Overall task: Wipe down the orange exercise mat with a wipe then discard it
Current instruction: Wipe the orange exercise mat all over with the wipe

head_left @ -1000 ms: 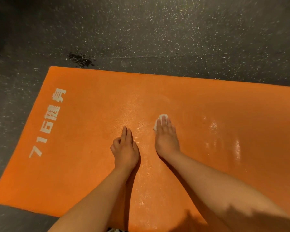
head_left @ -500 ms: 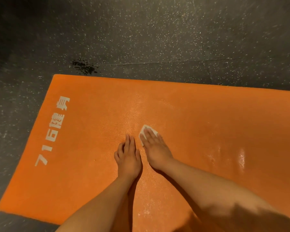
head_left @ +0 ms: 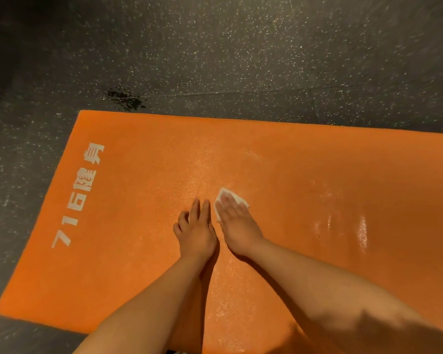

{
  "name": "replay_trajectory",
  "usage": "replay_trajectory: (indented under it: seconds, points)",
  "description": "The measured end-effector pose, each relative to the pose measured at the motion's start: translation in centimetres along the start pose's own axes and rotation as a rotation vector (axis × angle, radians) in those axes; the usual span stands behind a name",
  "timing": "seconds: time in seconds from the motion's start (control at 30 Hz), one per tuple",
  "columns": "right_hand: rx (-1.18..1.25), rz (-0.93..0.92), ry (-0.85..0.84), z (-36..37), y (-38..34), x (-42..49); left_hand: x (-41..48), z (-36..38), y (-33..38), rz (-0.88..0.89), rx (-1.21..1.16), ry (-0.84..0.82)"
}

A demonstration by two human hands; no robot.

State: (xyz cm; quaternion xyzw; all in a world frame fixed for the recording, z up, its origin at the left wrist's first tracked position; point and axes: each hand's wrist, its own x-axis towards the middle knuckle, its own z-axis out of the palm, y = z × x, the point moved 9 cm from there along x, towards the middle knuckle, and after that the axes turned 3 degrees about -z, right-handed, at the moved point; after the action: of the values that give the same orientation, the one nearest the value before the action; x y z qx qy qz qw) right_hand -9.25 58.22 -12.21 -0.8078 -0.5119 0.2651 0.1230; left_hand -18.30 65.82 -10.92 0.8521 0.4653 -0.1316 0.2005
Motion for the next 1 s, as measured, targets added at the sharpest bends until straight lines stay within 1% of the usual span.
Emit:
replay_trajectory:
  seconds: [0.03, 0.07, 0.1, 0.17, 0.23, 0.27, 0.3, 0.33, 0.37, 0.43, 0.5, 0.53, 0.57, 0.6, 0.63, 0.67, 0.7, 0.73, 0.77, 0.83, 0.87, 0.9, 0.93, 0.97, 1.0]
  points:
    - [-0.029, -0.074, -0.016, 0.2, 0.0, 0.1, 0.6, -0.3, 0.3, 0.006, -0.014, 0.008]
    - [-0.057, -0.087, -0.001, -0.2, 1.0, 0.3, 1.2, -0.5, 0.8, 0.023, -0.023, 0.013]
    - [-0.078, -0.036, 0.033, -1.0, 2.7, 0.7, 1.9, -0.7, 1.3, 0.049, -0.028, 0.015]
    - [-0.058, 0.196, 0.143, -3.5, 7.0, 1.5, 3.4, -1.1, 2.3, 0.086, -0.041, 0.010]
    - [0.007, 0.411, 0.226, -5.2, 9.6, 2.4, 4.8, -1.3, 3.1, 0.089, -0.053, 0.019]
    - [0.041, 0.465, 0.243, -5.4, 9.6, 3.2, 5.4, -1.5, 3.4, 0.079, -0.060, 0.029]
    - [0.072, 0.475, 0.242, -5.4, 9.0, 4.2, 6.0, -1.6, 3.7, 0.066, -0.066, 0.040]
    - [0.088, 0.436, 0.223, -5.2, 7.8, 5.4, 6.6, -1.6, 3.8, 0.052, -0.071, 0.048]
    - [0.081, 0.352, 0.189, -4.8, 6.2, 6.5, 7.1, -1.6, 3.9, 0.042, -0.073, 0.051]
    - [0.021, 0.140, 0.106, -4.0, 3.2, 7.9, 7.7, -1.0, 3.8, 0.040, -0.072, 0.051]
    - [-0.050, -0.019, 0.063, -4.2, 2.9, 8.3, 7.7, -0.7, 3.5, 0.045, -0.051, 0.056]
    - [-0.077, -0.039, 0.077, -4.7, 3.8, 8.2, 7.5, -0.6, 3.4, 0.047, -0.031, 0.060]
    - [-0.081, 0.000, 0.116, -5.4, 5.3, 8.0, 7.4, -0.5, 3.4, 0.043, -0.009, 0.057]
    - [-0.060, 0.103, 0.173, -6.3, 7.3, 7.5, 7.4, -0.5, 3.5, 0.033, 0.009, 0.047]
    - [-0.028, 0.246, 0.220, -7.0, 9.2, 6.8, 7.4, -0.5, 3.6, 0.016, 0.020, 0.036]
    - [0.002, 0.375, 0.241, -7.3, 10.5, 6.2, 7.4, -0.5, 3.8, -0.003, 0.025, 0.029]
    - [0.026, 0.452, 0.242, -7.3, 10.7, 5.9, 7.4, -0.5, 4.0, -0.020, 0.026, 0.026]
    - [0.045, 0.456, 0.224, -7.0, 9.7, 6.2, 7.4, -0.5, 4.1, -0.031, 0.024, 0.022]
    - [0.054, 0.388, 0.181, -6.6, 7.9, 6.6, 7.3, -0.5, 4.3, -0.034, 0.016, 0.016]
    - [0.010, 0.169, 0.068, -5.2, 3.9, 7.5, 7.4, -0.5, 4.5, -0.015, -0.020, 0.002]
    - [-0.029, 0.085, 0.034, -4.7, 2.9, 7.6, 7.4, -0.7, 4.5, 0.000, -0.031, 0.001]
    - [-0.060, 0.044, 0.032, -4.7, 2.9, 7.5, 7.4, -1.0, 4.4, 0.016, -0.023, 0.010]
    - [-0.076, 0.048, 0.059, -5.2, 3.7, 7.2, 7.5, -1.3, 4.3, 0.033, 0.000, 0.024]
    - [-0.071, 0.093, 0.096, -5.8, 5.2, 6.8, 7.5, -1.5, 4.2, 0.051, 0.029, 0.034]
    - [-0.046, 0.176, 0.139, -6.4, 7.2, 6.2, 7.5, -1.7, 4.2, 0.064, 0.053, 0.036]
